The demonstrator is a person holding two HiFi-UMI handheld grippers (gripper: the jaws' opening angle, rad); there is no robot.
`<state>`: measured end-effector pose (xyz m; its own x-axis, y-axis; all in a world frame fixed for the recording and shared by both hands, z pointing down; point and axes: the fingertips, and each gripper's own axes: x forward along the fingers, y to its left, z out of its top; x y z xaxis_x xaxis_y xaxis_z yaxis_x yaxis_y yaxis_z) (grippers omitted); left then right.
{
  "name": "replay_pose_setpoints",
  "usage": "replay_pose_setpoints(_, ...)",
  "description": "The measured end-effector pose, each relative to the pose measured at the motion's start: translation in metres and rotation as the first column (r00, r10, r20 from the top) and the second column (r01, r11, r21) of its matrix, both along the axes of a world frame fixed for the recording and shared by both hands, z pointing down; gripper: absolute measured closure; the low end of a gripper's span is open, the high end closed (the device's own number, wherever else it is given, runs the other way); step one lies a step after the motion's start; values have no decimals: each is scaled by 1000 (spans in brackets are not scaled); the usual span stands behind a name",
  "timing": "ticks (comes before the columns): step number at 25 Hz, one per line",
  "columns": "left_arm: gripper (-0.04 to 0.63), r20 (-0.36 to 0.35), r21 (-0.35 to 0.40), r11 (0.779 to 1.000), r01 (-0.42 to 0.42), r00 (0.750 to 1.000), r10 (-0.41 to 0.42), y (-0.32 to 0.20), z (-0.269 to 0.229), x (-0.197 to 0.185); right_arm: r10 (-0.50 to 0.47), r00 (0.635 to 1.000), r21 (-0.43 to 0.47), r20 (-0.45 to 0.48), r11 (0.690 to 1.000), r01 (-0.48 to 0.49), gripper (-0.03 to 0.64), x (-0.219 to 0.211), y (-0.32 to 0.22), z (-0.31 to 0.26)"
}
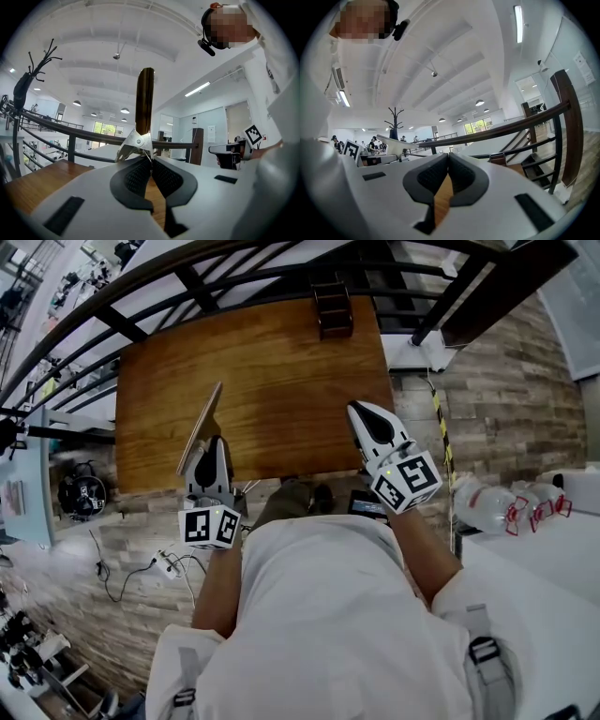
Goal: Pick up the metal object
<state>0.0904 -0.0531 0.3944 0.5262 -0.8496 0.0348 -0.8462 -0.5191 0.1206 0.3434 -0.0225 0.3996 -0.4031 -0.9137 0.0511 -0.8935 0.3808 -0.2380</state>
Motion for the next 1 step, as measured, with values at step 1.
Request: replay_pose_setpoints(1, 575, -4, -1, 1000, -2, 1000, 2, -1, 2, 0, -2, 1000, 0, 2, 1000, 2, 594, -1, -1, 0)
